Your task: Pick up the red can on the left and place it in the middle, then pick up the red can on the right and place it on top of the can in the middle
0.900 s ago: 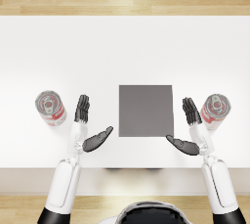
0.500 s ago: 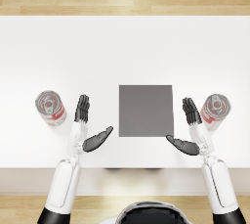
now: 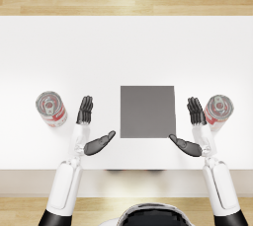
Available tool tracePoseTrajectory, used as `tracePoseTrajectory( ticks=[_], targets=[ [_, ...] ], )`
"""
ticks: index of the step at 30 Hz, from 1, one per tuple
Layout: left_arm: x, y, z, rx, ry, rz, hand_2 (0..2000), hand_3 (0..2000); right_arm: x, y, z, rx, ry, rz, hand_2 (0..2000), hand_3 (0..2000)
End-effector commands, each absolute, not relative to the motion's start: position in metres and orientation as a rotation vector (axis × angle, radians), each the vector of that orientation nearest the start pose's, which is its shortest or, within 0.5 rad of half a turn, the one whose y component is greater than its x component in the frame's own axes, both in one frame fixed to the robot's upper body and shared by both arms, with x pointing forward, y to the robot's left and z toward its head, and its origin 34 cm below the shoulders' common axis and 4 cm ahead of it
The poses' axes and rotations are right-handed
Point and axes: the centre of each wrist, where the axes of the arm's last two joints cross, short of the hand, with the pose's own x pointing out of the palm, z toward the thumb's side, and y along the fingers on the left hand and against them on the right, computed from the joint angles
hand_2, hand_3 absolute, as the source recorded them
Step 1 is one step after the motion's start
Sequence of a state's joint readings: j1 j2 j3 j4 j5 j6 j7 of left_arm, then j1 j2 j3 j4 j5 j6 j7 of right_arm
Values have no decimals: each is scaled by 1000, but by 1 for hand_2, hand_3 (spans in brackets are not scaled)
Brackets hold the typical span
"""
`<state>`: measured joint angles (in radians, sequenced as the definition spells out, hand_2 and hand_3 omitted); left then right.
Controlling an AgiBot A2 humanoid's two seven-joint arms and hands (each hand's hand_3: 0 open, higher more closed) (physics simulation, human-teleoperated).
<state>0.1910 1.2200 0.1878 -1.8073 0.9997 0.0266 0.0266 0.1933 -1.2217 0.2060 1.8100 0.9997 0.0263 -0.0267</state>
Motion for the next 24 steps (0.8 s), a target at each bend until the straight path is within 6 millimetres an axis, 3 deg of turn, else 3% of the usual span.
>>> tracePoseTrajectory(
  ticks=[1, 8, 13, 16, 24],
  targets=[
    [243, 221, 230, 191, -478, -1731, 0, 0, 236, -207, 231, -160, -514, 1838, 0, 0],
    [239, 271, 245, 507, -305, -1456, 0, 0, 234, -242, 238, -454, -344, 1592, 0, 0],
    [235, 301, 242, 543, -221, -1307, 0, 0, 231, -262, 240, -505, -300, 1486, 0, 0],
    [235, 314, 230, 504, -183, -1261, 0, 0, 234, -276, 227, -458, -253, 1436, 0, 0],
    [248, 314, 171, 308, -38, -1305, 0, 0, 249, -283, 175, -278, -114, 1435, 0, 0]
  ],
)
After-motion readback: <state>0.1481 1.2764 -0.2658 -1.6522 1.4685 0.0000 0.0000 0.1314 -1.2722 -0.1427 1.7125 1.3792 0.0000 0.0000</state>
